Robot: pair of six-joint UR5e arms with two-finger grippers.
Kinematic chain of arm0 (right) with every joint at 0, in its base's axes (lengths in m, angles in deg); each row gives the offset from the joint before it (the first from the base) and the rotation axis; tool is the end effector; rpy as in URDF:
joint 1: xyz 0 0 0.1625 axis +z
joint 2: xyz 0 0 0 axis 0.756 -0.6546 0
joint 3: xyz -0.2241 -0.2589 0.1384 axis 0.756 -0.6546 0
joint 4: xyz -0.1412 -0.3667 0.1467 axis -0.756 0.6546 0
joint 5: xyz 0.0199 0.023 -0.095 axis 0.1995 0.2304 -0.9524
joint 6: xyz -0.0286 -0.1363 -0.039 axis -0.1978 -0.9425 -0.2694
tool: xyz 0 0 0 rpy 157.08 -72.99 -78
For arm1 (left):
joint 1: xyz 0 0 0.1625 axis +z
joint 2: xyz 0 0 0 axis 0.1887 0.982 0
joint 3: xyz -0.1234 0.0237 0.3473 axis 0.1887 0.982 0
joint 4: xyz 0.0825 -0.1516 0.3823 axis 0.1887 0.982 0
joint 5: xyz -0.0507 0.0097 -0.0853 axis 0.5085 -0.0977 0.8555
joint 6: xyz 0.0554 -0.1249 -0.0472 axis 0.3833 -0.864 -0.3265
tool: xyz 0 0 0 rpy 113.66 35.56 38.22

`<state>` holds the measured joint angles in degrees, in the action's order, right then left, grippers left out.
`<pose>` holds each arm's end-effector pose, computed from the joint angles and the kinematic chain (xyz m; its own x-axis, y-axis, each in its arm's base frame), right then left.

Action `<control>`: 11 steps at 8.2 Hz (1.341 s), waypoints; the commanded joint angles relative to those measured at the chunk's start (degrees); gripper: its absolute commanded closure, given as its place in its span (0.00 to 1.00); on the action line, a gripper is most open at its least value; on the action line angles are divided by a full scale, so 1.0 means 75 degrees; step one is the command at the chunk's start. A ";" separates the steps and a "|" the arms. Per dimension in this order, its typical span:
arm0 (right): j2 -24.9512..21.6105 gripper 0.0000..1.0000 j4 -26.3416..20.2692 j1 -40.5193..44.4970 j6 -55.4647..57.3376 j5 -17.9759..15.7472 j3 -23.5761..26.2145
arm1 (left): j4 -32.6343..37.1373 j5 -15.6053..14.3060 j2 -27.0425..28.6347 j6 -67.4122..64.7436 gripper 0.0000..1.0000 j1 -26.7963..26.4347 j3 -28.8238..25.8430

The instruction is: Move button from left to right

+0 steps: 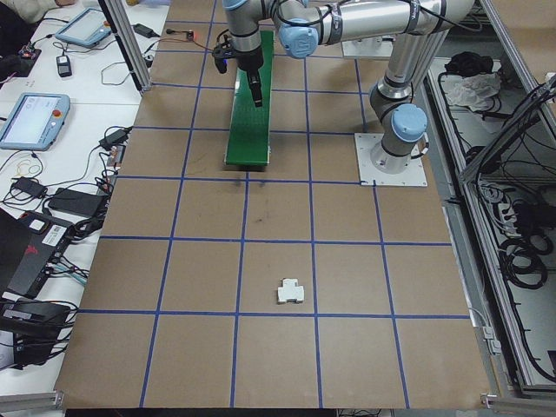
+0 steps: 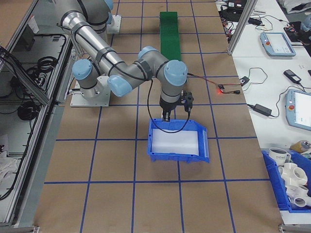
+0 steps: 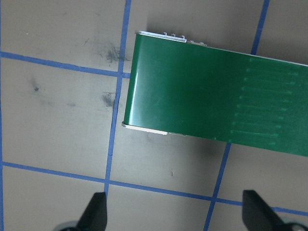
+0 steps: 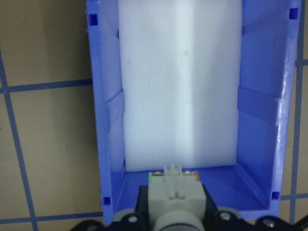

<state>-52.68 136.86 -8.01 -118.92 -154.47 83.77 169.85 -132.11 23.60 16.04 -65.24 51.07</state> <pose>-0.3567 -0.4803 0.3056 -0.9967 0.0807 0.0051 0.0809 0.9953 0.0532 -0.0006 -0.5218 0.3729 -0.9826 -0.1797 -0.0467 -0.1836 0.9777 0.1022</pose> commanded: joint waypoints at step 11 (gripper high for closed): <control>0.1614 0.85 0.1722 0.0039 -0.0244 0.0744 0.0304 | -0.1105 -0.0007 0.0019 0.0003 0.00 -0.0012 0.0101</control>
<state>-41.01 149.62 -7.80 -120.09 -148.89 85.89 163.17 -132.08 23.23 16.07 -65.31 51.64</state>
